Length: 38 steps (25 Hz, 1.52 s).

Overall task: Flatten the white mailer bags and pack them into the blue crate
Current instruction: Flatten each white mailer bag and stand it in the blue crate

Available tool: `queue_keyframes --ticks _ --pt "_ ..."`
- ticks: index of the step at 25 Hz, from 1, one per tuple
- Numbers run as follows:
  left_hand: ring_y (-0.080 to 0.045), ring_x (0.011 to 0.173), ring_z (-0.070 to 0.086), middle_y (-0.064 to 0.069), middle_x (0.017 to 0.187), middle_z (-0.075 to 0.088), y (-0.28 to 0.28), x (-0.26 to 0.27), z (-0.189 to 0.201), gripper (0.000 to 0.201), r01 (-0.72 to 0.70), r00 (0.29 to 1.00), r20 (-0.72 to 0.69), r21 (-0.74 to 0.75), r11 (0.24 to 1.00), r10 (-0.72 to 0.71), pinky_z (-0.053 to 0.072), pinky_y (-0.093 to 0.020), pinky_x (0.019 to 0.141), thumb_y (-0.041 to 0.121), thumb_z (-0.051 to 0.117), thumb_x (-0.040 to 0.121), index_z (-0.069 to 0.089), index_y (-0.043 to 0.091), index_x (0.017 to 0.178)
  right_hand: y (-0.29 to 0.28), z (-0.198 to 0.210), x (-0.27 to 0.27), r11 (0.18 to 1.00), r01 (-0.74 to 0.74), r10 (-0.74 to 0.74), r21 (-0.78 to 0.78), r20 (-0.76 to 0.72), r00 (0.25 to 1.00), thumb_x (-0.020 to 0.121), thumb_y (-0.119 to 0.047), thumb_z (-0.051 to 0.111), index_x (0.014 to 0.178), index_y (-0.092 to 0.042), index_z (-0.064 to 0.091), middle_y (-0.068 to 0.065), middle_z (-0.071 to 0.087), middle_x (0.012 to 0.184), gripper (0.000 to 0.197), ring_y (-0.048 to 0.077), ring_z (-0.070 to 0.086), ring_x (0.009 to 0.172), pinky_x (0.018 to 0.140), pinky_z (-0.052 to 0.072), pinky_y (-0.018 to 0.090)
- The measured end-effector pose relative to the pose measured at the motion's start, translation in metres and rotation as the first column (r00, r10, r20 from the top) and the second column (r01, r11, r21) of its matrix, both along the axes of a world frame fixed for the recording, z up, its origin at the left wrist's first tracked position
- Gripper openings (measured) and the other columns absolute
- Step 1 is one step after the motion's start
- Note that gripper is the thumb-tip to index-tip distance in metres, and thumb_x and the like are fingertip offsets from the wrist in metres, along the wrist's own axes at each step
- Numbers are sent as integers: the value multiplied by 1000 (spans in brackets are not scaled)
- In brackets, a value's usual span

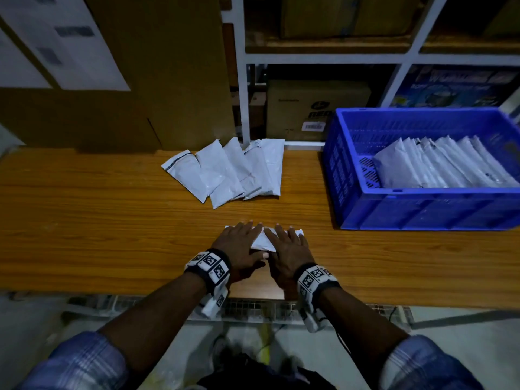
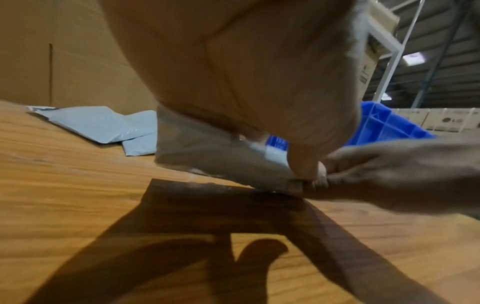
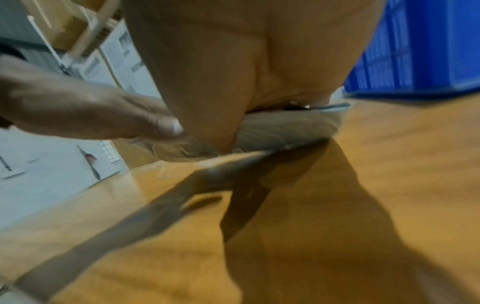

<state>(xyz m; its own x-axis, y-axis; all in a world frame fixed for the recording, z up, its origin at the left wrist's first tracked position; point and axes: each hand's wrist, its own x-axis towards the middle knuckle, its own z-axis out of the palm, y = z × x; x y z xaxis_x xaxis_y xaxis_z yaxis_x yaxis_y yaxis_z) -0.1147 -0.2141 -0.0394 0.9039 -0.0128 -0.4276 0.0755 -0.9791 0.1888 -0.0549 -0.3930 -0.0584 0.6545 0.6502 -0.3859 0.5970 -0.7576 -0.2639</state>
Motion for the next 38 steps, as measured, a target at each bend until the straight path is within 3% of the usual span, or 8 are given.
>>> queue_keyframes --ticks 6,16,24,29,32,34,36,38 --pt "-20 150 24 2 164 24 2 9 9 81 -66 976 209 12 998 62 17 -44 121 17 58 92 14 28 159 12 37 11 1000 -20 21 -13 57 998 103 -29 37 156 -36 -3 2 2 165 67 33 0 151 120 4 53" --pt "-16 151 20 3 164 24 33 78 94 73 83 846 529 -2 997 -69 7 -40 124 16 57 95 21 24 158 36 146 46 996 85 -94 41 421 902 98 -8 33 157 -31 -4 6 9 164 73 33 13 150 120 17 50" --pt "-21 146 30 1 157 37 -40 191 186 67 292 683 664 134 947 -305 7 -46 121 20 64 87 41 30 149 -42 213 116 957 278 -278 87 554 785 94 -13 42 157 -28 4 8 19 162 75 36 35 140 108 36 46" --pt "-24 131 44 2 135 53 -120 287 219 54 390 623 595 325 861 -507 13 -49 120 28 69 82 56 38 134 -116 225 187 897 401 -441 185 309 843 88 -6 50 158 -23 8 18 39 151 83 39 56 118 85 43 37" --pt "-26 123 53 1 120 66 -171 341 219 36 452 641 487 385 805 -593 10 -53 120 22 66 86 67 33 120 -148 218 235 866 444 -465 231 44 884 88 -6 49 156 -18 18 17 41 150 76 35 47 130 97 38 31" --pt "-26 120 56 1 114 69 -199 372 211 30 477 666 413 406 780 -622 9 -53 119 18 64 86 71 30 113 -161 206 261 854 470 -470 224 -57 881 76 -27 46 154 -13 24 18 46 144 82 33 50 125 100 42 37" --pt "-25 109 60 -1 105 71 -221 394 198 24 505 689 327 423 752 -647 19 -43 114 12 64 84 73 23 103 -173 194 282 826 531 -515 189 -131 847 77 -28 48 135 -3 41 15 60 104 63 24 57 88 71 50 27" --pt "-24 95 59 -2 95 69 -236 407 182 17 532 715 245 417 737 -655 23 -36 102 10 62 83 68 24 91 -183 186 295 823 555 -529 124 -191 827 92 -5 51 110 -6 43 6 50 78 20 16 47 66 45 41 15"
